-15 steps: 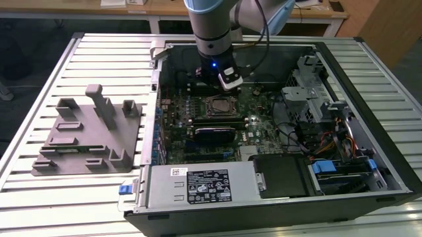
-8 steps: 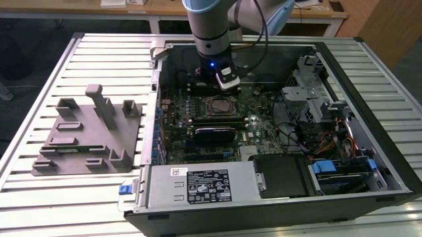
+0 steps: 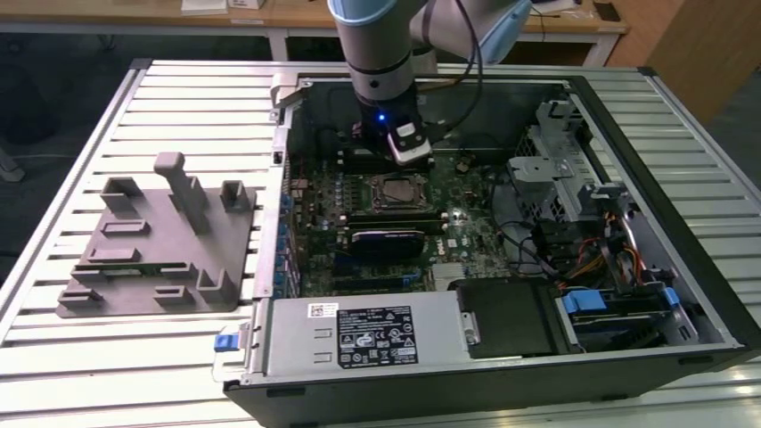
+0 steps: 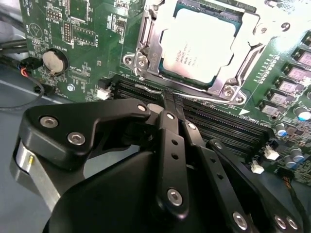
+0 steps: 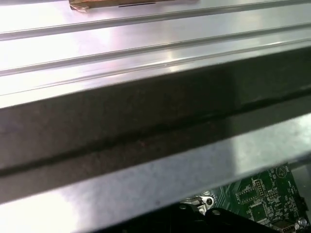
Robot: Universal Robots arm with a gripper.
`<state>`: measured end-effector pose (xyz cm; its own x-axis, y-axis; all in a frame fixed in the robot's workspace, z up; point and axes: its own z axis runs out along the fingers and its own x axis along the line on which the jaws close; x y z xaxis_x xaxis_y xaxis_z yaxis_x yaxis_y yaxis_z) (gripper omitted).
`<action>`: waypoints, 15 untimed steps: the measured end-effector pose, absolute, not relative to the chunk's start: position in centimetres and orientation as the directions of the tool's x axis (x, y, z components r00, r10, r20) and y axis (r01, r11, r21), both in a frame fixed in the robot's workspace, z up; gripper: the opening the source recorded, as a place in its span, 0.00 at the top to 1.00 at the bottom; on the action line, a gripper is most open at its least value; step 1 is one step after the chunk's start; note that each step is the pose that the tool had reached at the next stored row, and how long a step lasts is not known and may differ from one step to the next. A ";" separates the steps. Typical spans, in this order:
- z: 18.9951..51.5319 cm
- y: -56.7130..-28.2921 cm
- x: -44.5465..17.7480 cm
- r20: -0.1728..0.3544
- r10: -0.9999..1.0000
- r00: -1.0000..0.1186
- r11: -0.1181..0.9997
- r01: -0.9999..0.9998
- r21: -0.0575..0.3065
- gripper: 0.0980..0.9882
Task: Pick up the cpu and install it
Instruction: 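Install the first cpu locking lever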
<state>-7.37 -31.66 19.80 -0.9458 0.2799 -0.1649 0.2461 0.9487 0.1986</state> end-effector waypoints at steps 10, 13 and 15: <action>19.4 -31.7 -7.3 -0.165 0.319 -0.933 0.938 0.286 0.199 0.99; 19.3 -31.7 -7.2 -0.165 0.330 -0.930 0.934 0.296 0.198 0.99; 19.2 -31.7 -7.2 -0.165 0.336 -0.927 0.932 0.303 0.199 0.99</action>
<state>-7.16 -31.71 19.20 -0.9272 0.3362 -0.1650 0.3027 0.9322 0.1987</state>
